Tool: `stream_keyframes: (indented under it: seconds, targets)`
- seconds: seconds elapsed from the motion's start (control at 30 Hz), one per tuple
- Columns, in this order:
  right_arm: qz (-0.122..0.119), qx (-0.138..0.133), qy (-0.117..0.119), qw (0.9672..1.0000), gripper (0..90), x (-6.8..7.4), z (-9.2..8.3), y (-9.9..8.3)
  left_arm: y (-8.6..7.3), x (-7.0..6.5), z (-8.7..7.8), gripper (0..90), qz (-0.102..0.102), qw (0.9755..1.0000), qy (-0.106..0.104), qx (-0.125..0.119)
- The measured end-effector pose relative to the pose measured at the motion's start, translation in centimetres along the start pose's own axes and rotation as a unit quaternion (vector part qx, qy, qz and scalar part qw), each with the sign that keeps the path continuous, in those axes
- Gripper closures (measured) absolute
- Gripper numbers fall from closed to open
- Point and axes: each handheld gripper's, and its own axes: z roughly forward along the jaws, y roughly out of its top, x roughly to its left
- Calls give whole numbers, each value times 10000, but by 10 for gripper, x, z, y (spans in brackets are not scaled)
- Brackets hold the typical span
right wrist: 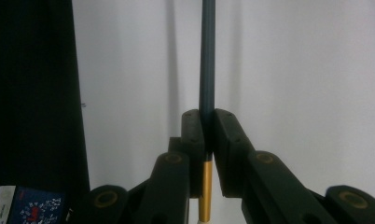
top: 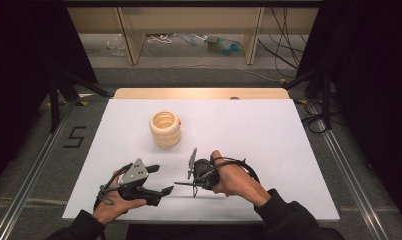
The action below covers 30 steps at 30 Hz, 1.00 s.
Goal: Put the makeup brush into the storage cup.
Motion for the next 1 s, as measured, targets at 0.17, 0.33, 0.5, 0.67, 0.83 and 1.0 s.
stream_keyframes:
  seconds: [0.17, 0.33, 0.5, 0.67, 0.83, 1.0]
  targets:
    - [-96, 113, 27, 9999, 834, 4, 0, 3, 1, -6, 7, 163, 49, 9998, -157, 134]
    - [-330, 31, 40, 9994, 834, 5, 2, 5, 2, -10, 14, 164, 107, 9991, -335, 231]
    - [-372, 67, 95, 9992, 834, 9, 2, 8, 3, -12, 18, 167, 115, 9981, -418, 429]
    - [-490, 55, 106, 9987, 834, 11, 3, 10, 2, -15, 22, 167, 133, 9974, -480, 524]
    - [-640, 35, 98, 9979, 834, 11, 4, 11, 3, -16, 25, 191, 143, 9968, -560, 545]
    - [-410, 10, 188, 9990, 834, 14, 4, 12, 3, -18, 26, 215, 254, 9962, -590, 584]
